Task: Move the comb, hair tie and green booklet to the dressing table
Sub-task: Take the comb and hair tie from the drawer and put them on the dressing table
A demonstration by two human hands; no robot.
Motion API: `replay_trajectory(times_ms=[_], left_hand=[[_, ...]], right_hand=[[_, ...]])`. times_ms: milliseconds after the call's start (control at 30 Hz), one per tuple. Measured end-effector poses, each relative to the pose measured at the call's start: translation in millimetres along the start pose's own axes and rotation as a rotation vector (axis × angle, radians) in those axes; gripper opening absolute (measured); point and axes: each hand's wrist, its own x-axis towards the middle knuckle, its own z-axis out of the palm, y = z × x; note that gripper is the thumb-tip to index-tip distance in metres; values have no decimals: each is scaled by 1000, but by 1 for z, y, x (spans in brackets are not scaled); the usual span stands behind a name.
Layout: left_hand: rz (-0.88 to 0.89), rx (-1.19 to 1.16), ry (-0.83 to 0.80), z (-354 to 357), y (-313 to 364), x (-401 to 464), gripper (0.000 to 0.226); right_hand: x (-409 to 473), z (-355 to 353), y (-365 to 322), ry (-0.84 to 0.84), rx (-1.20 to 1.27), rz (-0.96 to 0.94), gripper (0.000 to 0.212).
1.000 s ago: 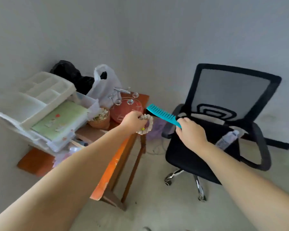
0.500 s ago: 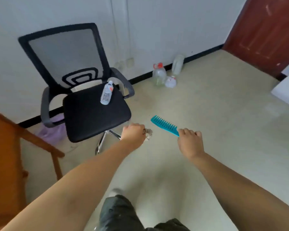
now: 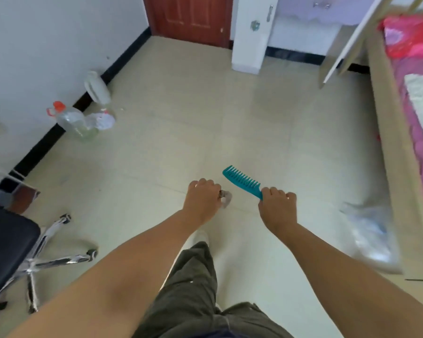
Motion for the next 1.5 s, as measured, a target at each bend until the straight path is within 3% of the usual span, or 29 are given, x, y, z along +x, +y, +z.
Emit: replay_trajectory(times_ms=[400, 600, 667, 767, 900, 1200, 1500], left_hand=[[248, 92, -61, -32, 59, 317, 31], [303, 88, -33, -48, 114, 490, 25], [269, 23, -21, -48, 138, 548, 22], [119, -258, -47, -58, 169, 633, 14], [-41, -534, -60, -84, 198, 734, 22], [-145, -676, -54, -132, 177, 984, 14], [-181, -761, -75, -205, 143, 1247, 12]], right_hand=[[217, -31, 146, -46, -9, 336, 23], [340, -43, 239, 17, 64, 461, 22], [392, -45, 275, 44, 81, 472, 24], [475, -54, 329, 97, 121, 463, 24], [581, -80, 393, 140, 146, 424, 23], [852, -110, 445, 182, 237, 299, 25], [1090, -164, 470, 191, 398, 450, 28]])
